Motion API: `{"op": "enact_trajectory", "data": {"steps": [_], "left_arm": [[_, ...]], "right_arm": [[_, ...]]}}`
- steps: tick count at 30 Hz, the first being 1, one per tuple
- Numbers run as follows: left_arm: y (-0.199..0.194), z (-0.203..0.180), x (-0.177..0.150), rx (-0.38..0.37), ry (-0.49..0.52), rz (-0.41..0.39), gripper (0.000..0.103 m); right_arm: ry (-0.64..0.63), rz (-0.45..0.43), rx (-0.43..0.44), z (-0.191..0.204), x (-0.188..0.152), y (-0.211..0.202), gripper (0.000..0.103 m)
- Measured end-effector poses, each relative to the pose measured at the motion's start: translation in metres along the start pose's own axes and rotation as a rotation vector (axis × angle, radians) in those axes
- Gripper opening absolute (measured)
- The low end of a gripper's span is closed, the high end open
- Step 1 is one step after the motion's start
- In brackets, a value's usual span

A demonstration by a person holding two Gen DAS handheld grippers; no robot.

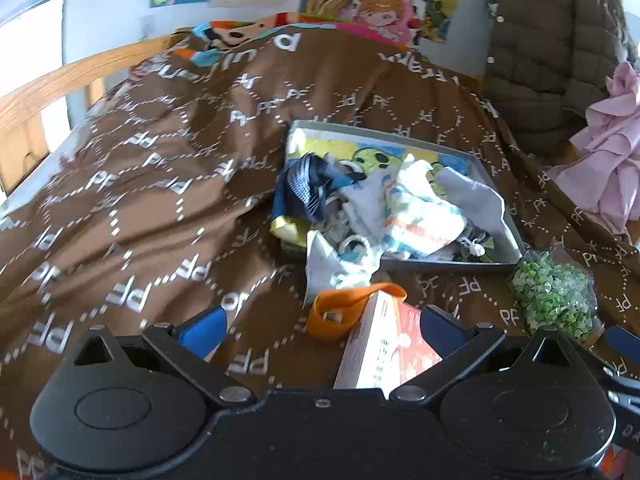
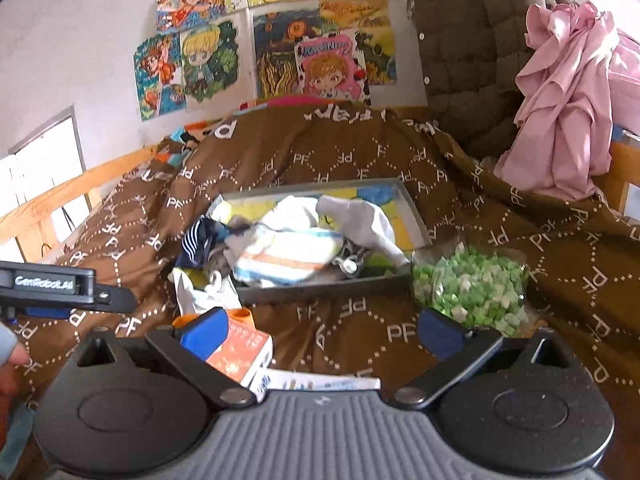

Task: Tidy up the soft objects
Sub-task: 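Lift both grippers away from the tray and look over the remaining items, then grasp the orange strap with the left gripper while the right gripper grasps the white wipe packet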

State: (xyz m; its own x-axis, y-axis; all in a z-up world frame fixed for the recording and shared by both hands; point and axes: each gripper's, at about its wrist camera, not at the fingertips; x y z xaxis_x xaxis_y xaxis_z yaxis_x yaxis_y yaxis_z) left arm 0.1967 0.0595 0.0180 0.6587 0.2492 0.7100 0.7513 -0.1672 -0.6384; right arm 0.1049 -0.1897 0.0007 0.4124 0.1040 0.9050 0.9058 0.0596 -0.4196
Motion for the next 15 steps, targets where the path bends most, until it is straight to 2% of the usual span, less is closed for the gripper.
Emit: {"op": "enact_trajectory", "data": {"steps": [2, 7, 11, 15], "left_arm": [[0.009, 0.001, 0.004, -0.004, 0.006, -0.001, 0.102], [0.027, 0.009, -0.003, 0.050, -0.035, 0.021, 0.102], [0.035, 0.014, -0.008, 0.031, -0.023, 0.054, 0.102], [0.047, 0.020, -0.010, -0.023, -0.026, 0.057, 0.102]], "right_arm": [[-0.013, -0.004, -0.009, 0.003, 0.000, 0.002, 0.103], [-0.012, 0.001, -0.032, 0.006, 0.002, 0.008, 0.103], [-0.003, 0.010, -0.043, 0.007, 0.005, 0.014, 0.103], [-0.004, 0.042, -0.027, 0.008, 0.012, 0.029, 0.103]]}}
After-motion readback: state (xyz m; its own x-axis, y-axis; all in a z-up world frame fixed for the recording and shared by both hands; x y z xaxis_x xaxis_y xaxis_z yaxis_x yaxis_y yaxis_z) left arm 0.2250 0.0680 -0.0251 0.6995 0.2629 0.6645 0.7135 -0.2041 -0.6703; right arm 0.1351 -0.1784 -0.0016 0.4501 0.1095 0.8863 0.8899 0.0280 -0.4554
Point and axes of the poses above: each gripper's, at about its wrist camera, not at the fingertips, and y roughly the way its jaws point, z to its left, x to its top, and after that the axes turned 12 degrees about -y, right-handed
